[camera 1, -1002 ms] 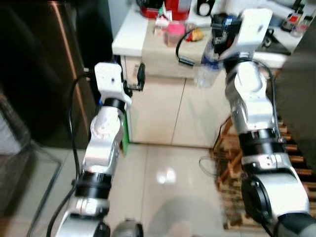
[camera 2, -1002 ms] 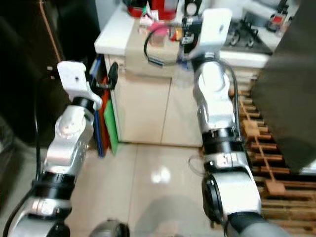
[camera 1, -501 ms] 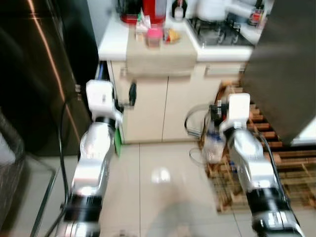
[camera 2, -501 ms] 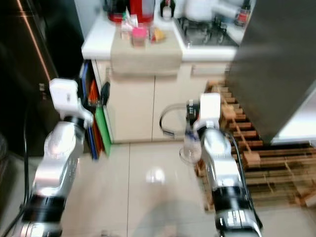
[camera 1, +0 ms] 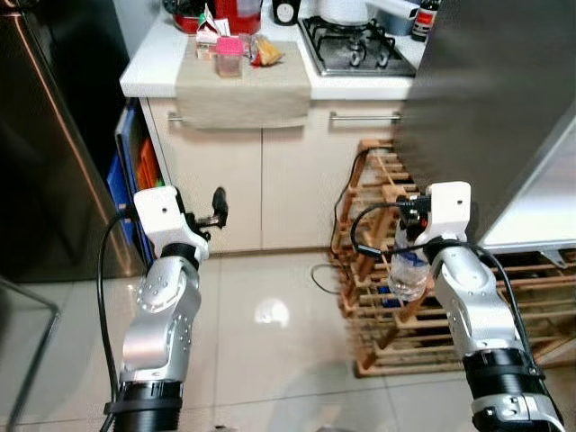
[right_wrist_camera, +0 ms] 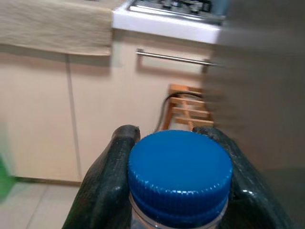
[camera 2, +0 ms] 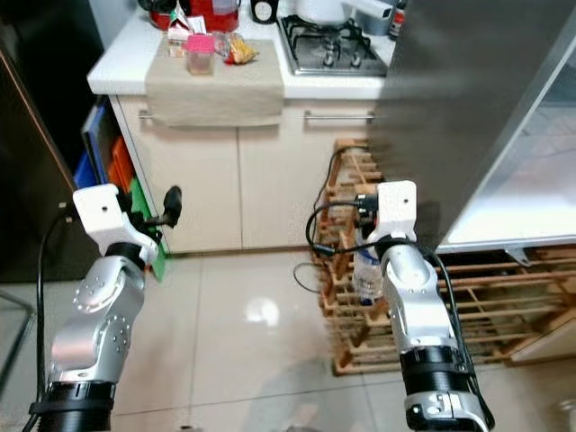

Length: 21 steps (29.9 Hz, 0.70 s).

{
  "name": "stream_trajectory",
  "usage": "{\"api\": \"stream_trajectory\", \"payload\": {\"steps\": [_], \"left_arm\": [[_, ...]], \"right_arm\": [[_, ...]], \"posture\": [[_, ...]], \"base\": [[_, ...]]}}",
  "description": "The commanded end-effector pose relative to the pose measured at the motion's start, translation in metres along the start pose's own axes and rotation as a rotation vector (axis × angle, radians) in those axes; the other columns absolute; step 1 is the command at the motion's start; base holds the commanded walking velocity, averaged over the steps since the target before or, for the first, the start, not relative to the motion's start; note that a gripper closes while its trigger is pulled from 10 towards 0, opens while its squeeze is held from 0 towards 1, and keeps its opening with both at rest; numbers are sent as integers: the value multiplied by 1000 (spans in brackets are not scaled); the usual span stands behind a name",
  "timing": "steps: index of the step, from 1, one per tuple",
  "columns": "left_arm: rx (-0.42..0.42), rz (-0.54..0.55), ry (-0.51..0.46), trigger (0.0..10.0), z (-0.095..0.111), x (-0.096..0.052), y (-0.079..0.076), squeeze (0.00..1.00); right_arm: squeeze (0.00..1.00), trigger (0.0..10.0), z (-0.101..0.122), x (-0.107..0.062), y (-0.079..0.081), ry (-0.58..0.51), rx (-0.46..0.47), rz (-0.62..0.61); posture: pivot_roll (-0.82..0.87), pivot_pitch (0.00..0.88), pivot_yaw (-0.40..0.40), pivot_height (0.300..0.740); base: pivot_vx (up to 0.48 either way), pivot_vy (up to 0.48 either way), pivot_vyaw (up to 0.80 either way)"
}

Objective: Restocking fridge

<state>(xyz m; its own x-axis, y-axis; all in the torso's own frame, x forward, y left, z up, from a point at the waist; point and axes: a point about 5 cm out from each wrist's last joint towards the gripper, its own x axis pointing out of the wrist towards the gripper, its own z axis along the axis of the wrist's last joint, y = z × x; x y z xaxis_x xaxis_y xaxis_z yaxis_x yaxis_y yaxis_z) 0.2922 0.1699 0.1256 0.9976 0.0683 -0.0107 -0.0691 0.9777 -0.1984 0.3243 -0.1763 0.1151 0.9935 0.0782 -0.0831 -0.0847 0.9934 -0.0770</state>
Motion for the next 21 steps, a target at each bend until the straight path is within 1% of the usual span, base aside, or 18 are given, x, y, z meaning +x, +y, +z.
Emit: {"api": "stream_trajectory", "payload": {"steps": [1, 3, 4, 8, 9, 10, 11, 14, 15, 16, 17, 21], "left_arm": [[9, -40, -23, 10000, 6, 0, -9, 0], [25, -51, -29, 10000, 7, 0, -10, 0], [57, -89, -50, 10000, 10, -2, -16, 0], [75, -158, -73, 10000, 13, -3, -23, 0], [85, -193, -88, 10000, 15, -3, -26, 0], [85, -193, -88, 10000, 15, -3, -26, 0], [91, -216, -100, 10000, 16, -2, -28, 0], [80, -233, -96, 10000, 16, 0, -30, 0], [77, -245, -102, 10000, 17, 3, -30, 0], [77, -245, -102, 10000, 17, 3, -30, 0], [74, -255, -103, 10000, 17, 6, -30, 0], [54, -278, -71, 10000, 10, 7, -31, 0]], "right_arm": [[0, 10000, 3, 1, -3, -13, -12, -5], [0, 10000, 1, 0, -2, -4, -10, 1], [0, 10000, 0, -2, 1, -11, 10, 20], [0, 10000, -2, -5, 3, -14, 27, 20], [0, 10000, -2, -6, 2, -22, 26, 11], [0, 10000, -2, -6, 2, -22, 26, 11], [0, 10000, 0, -8, 1, -37, 16, -1], [0, 10000, 0, -10, -2, -44, 13, -20], [0, 10000, -2, -12, -10, -35, 26, -54], [0, 10000, -2, -12, -10, -35, 26, -54], [0, 10000, -3, -13, -16, -34, 38, -88], [0, 10000, -1, -17, -27, -66, 53, -173]], "posture": [[-16, 0, -29, 740], [-15, 0, -29, 740], [-12, 0, -26, 740], [-23, 0, -19, 740], [-32, 0, -16, 740], [-32, 0, -16, 740], [-35, 0, -15, 740], [-42, 0, -13, 740], [-55, 0, -11, 740], [-55, 0, -11, 740], [-70, 0, -7, 740], [-74, 0, -2, 740]], "base": [[0, 0, 0], [0, 0, 0], [0, 0, -587], [0, 0, -561], [0, 0, -525], [0, 0, -525], [0, 0, -525], [0, 0, -523], [0, 0, -556], [0, 0, -556], [0, 0, -556], [0, 0, -562]]}}
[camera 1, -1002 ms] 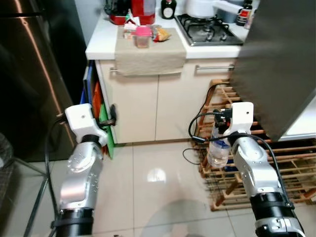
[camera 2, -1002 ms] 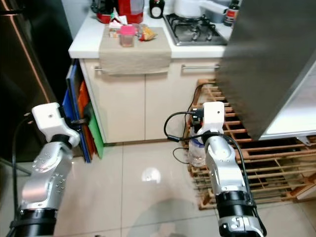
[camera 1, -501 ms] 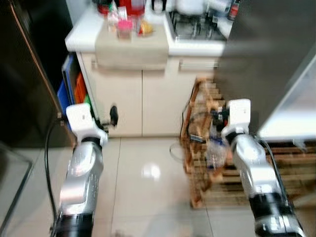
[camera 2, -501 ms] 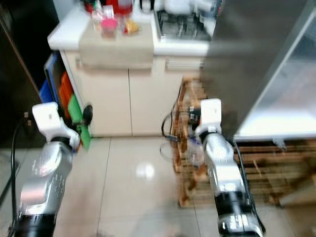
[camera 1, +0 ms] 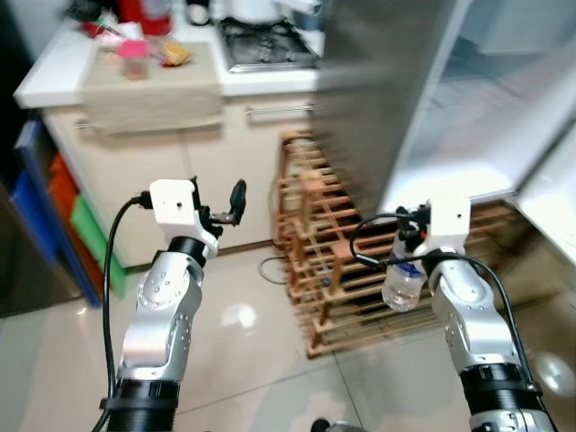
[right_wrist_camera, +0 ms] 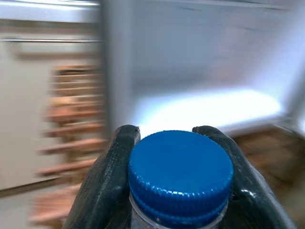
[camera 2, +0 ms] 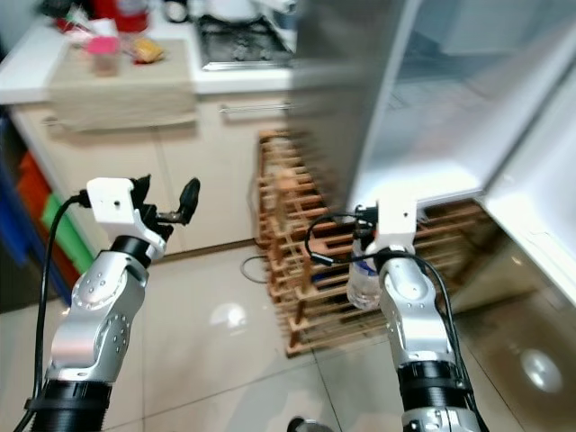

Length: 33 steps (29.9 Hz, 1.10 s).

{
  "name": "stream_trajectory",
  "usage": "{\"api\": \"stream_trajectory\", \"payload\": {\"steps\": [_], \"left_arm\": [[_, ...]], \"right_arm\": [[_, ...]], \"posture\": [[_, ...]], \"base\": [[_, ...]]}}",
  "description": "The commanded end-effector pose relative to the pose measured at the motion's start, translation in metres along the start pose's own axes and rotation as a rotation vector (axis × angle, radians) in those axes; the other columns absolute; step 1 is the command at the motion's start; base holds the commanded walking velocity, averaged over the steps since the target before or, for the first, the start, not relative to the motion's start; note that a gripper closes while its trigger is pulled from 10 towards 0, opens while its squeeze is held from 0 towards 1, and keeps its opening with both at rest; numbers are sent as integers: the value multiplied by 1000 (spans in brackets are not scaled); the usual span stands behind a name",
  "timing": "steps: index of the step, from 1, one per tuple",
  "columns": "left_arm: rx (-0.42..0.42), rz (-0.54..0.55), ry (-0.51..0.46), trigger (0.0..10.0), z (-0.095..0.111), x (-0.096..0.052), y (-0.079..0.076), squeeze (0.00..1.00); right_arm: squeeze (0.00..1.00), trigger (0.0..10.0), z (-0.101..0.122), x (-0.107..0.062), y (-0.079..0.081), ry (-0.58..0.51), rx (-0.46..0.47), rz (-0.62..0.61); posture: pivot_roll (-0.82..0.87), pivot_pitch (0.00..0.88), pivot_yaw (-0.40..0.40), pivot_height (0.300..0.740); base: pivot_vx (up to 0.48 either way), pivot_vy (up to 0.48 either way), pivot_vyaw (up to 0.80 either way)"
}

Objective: Restocking fridge

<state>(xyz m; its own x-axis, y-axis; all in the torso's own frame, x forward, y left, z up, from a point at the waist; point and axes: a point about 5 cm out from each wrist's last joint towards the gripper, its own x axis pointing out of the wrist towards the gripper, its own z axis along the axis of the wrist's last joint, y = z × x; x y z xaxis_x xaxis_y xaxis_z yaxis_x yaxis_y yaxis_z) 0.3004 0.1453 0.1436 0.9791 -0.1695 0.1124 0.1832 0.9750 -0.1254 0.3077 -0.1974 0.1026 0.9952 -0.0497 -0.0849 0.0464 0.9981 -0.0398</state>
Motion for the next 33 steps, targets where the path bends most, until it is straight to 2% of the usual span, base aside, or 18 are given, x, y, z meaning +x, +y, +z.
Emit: {"api": "stream_trajectory", "payload": {"steps": [1, 5, 9, 14, 20, 33], "left_arm": [[-9, -22, 10, 10000, -2, 1, -3, 0], [-11, -32, -2, 10000, -1, 3, -2, 0], [-1, -56, -14, 10000, 2, 5, 0, 0], [42, -112, -35, 10000, 6, 7, -7, 0], [67, -176, -44, 10000, 7, 14, -16, 0], [64, -219, -61, 10000, 9, 20, -28, 0]], "right_arm": [[0, 10000, 15, 1, -8, -76, 10, -43], [0, 10000, 18, -2, -16, -121, 22, -120], [0, 10000, 18, 0, -15, -127, 24, -139], [0, 10000, 17, -1, -19, -132, 32, -162], [0, 10000, 15, -3, -17, -137, 31, -166], [0, 10000, 13, -3, -14, -114, -21, -128]], "posture": [[-74, 0, -2, 740], [-65, 0, 4, 740], [-61, 0, 9, 740], [-66, 0, 16, 740], [-85, 0, 31, 740], [-102, 0, 18, 740]], "base": [[0, 0, -569], [0, 0, -602], [0, 0, -609], [0, 0, -610], [0, 0, -616], [0, 0, -624]]}}
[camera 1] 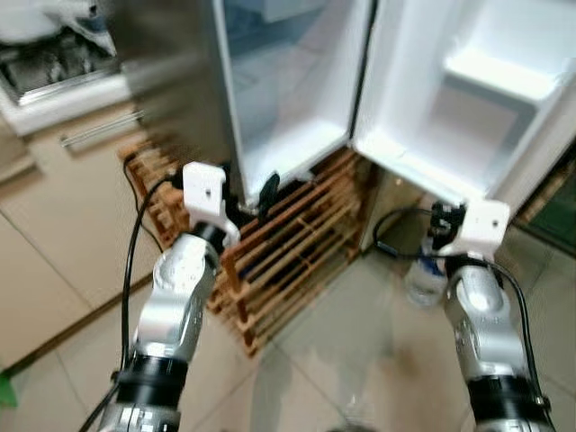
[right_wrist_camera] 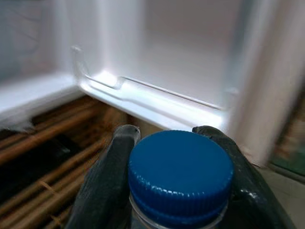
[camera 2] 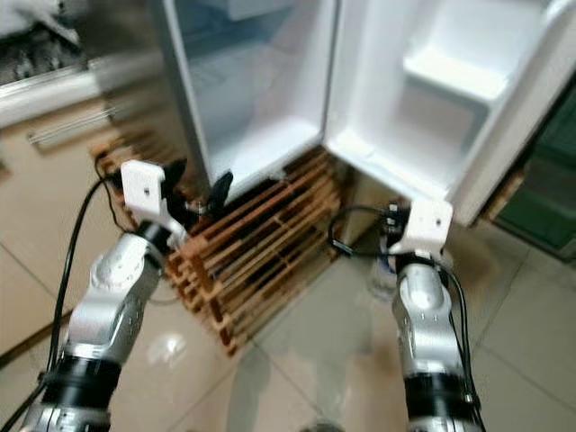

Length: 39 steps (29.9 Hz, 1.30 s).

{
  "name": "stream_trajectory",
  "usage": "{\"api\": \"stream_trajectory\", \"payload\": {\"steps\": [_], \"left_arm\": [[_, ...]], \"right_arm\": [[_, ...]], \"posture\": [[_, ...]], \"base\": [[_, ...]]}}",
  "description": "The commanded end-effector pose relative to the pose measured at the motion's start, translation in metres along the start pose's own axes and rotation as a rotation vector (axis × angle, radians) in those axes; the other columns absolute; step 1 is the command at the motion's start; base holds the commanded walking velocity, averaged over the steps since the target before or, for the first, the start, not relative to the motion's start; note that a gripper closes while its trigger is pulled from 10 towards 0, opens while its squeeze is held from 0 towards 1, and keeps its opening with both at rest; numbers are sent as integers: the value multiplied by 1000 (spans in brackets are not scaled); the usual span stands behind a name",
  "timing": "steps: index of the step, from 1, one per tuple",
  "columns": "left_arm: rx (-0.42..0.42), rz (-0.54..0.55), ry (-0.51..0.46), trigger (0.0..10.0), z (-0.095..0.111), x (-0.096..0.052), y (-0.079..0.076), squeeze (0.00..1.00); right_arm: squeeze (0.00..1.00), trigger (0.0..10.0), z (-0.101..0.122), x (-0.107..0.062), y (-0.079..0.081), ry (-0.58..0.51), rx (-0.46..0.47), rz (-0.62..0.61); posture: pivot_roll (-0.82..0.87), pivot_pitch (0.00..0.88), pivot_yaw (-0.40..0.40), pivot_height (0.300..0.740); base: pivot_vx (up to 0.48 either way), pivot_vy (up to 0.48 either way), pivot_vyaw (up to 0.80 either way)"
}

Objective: Restocking fridge

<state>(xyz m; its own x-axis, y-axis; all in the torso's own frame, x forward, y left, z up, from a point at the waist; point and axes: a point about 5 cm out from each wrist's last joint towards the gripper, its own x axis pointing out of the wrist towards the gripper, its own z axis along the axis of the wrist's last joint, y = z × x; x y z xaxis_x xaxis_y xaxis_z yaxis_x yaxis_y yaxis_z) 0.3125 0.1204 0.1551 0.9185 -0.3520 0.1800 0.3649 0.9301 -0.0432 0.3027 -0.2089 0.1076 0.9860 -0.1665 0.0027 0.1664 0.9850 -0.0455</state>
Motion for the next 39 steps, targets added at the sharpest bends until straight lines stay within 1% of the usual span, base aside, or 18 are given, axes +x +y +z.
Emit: {"api": "stream_trajectory", "payload": {"steps": [1, 4, 5, 6, 7, 8, 9, 10, 11, 13, 15, 20, 21, 25, 26, 28, 30, 39], "left_arm": [[7, -22, -6, 10000, 2, 4, -5, 0], [-9, 40, 29, 10000, -5, 5, -1, 0], [-49, 106, 58, 10000, -11, 5, 5, 0], [-49, 106, 58, 10000, -11, 5, 5, 0], [-122, 225, 122, 10000, -24, 2, 17, 0], [-154, 282, 162, 10000, -32, -2, 23, 0], [-164, 304, 181, 10000, -36, -5, 25, 0], [-153, 300, 182, 10000, -37, -6, 25, 0], [-114, 265, 156, 10000, -32, -6, 21, 0], [-87, 238, 130, 10000, -28, -5, 17, 0], [-37, 185, 82, 10000, -18, 0, 12, 0], [-13, 163, 40, 10000, -9, 6, 9, 0], [6, 151, 24, 10000, -6, 8, 7, 0], [31, 126, 7, 10000, -3, 8, 3, 0], [32, 113, -1, 10000, -2, 7, 1, 0], [30, 111, -4, 10000, -2, 7, 1, 0], [28, 110, -8, 10000, -2, 7, 0, 0], [7, 127, -25, 10000, -1, 6, -1, 0]], "right_arm": [[0, 10000, 9, 2, -2, -33, -28, -4], [0, 10000, 8, 1, -2, -32, -22, -5], [0, 10000, 8, 1, -1, -36, -31, 0], [0, 10000, 8, 1, -1, -36, -31, 0], [0, 10000, 9, 0, -1, -41, -46, 10], [0, 10000, 10, -1, -1, -44, -49, 13], [0, 10000, 10, -1, -2, -45, -49, 13], [0, 10000, 10, -1, -3, -45, -46, 8], [0, 10000, 9, -1, -5, -43, -43, 1], [0, 10000, 9, -1, -6, -42, -42, -1], [0, 10000, 8, 0, -4, -42, -38, -2], [0, 10000, 9, 2, 1, -49, -35, 11], [0, 10000, 11, 3, 2, -56, -37, 15], [0, 10000, 14, 4, 3, -70, -44, 20], [0, 10000, 22, 6, 5, -103, -58, 31], [0, 10000, 26, 7, 6, -118, -63, 37], [0, 10000, 39, 11, 11, -170, -79, 56], [0, 10000, 74, 13, 28, -293, -89, 137]], "posture": [[-105, 0, 15, 740], [-112, 0, 11, 740], [-116, 0, 12, 740], [-116, 0, 12, 740], [-118, 0, 10, 740], [-118, 0, 9, 740], [-117, 0, 8, 740], [-117, 0, 8, 740], [-108, 0, 8, 740], [-103, 0, 8, 740], [-98, 0, 8, 740], [-93, 0, 10, 740], [-91, 0, 9, 740], [-89, 0, 8, 740], [-87, 0, 6, 740], [-86, 0, 5, 740], [-84, 0, 0, 740], [-82, 0, -13, 740]], "base": [[0, 0, -694], [0, 0, -650], [0, 0, 0], [0, 0, 0], [0, 0, 0], [0, 0, 0], [0, 0, 0], [0, 0, 0], [0, 0, 0], [0, 0, 0], [135, 0, 0], [397, 0, 0], [454, 0, 0], [454, 0, 0], [461, 0, 0], [461, 0, 0], [461, 0, 0], [461, 0, 0]]}}
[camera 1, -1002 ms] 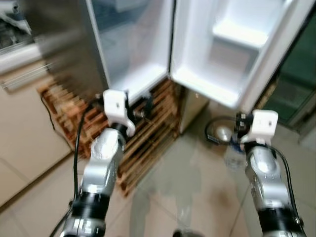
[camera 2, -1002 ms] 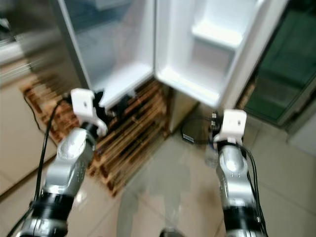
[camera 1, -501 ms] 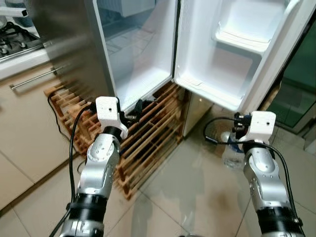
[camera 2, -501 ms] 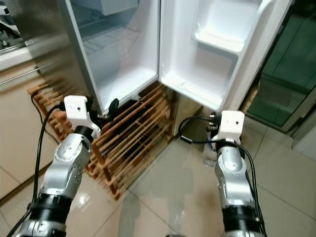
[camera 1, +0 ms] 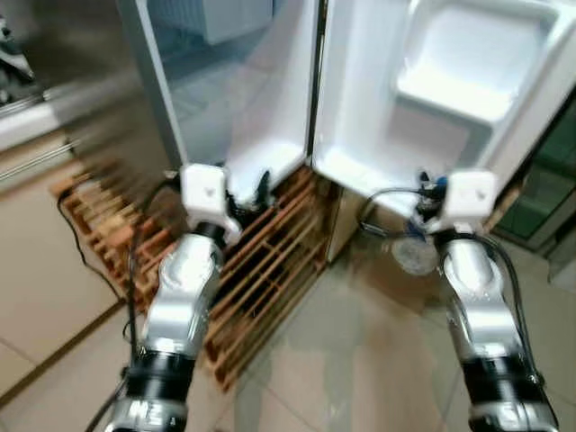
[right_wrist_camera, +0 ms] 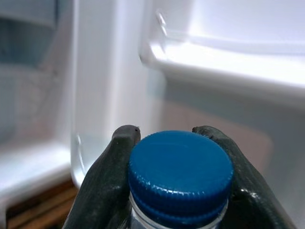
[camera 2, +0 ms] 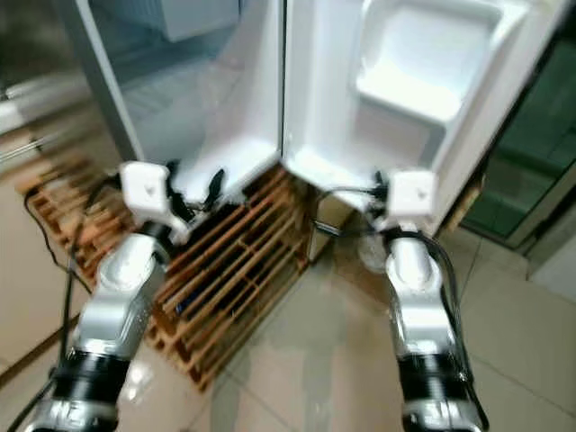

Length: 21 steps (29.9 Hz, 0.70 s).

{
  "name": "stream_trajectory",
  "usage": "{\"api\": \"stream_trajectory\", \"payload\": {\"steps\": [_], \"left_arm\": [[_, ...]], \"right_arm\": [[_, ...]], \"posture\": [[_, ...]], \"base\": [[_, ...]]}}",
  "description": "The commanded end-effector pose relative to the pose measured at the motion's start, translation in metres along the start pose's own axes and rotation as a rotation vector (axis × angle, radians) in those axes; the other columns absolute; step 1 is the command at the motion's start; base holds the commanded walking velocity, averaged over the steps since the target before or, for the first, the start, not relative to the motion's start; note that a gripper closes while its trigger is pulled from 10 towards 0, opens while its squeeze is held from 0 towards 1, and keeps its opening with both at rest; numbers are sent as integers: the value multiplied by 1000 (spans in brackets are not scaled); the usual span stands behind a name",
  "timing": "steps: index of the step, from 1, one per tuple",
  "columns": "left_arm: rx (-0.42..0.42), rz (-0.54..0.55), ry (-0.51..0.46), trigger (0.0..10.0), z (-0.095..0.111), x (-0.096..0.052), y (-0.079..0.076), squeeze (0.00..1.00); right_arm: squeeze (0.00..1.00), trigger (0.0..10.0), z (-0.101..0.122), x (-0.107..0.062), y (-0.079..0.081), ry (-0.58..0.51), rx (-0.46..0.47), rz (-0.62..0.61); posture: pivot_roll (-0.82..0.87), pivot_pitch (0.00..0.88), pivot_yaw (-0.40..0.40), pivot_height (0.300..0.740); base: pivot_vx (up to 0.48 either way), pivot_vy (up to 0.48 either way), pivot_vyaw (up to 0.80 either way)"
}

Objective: Restocking fridge

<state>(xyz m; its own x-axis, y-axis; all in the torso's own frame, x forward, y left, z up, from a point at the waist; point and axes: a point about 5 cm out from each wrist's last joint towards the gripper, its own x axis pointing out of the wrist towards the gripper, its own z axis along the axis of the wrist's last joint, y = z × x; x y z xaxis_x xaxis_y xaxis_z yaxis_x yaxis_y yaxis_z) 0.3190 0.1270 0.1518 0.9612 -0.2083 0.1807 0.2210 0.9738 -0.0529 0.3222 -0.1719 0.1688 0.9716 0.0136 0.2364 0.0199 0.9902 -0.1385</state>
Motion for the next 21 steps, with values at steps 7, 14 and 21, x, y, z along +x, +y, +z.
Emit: {"api": "stream_trajectory", "payload": {"steps": [7, 14, 21], "left_arm": [[-36, -28, -26, 10000, 3, 2, -11, 0], [-42, -69, -32, 10000, 5, 3, -18, 0], [-38, -94, -34, 10000, 6, 3, -20, 0]], "right_arm": [[0, 10000, 22, 3, 13, -55, 34, 100], [0, 10000, 25, 5, 15, -55, 31, 122], [0, 10000, 38, 14, 24, -106, -75, 213]], "posture": [[-84, 0, -13, 740], [-83, 0, -4, 740], [-80, 0, 11, 740]], "base": [[0, 0, 0], [0, 0, 0], [0, 0, 0]]}}
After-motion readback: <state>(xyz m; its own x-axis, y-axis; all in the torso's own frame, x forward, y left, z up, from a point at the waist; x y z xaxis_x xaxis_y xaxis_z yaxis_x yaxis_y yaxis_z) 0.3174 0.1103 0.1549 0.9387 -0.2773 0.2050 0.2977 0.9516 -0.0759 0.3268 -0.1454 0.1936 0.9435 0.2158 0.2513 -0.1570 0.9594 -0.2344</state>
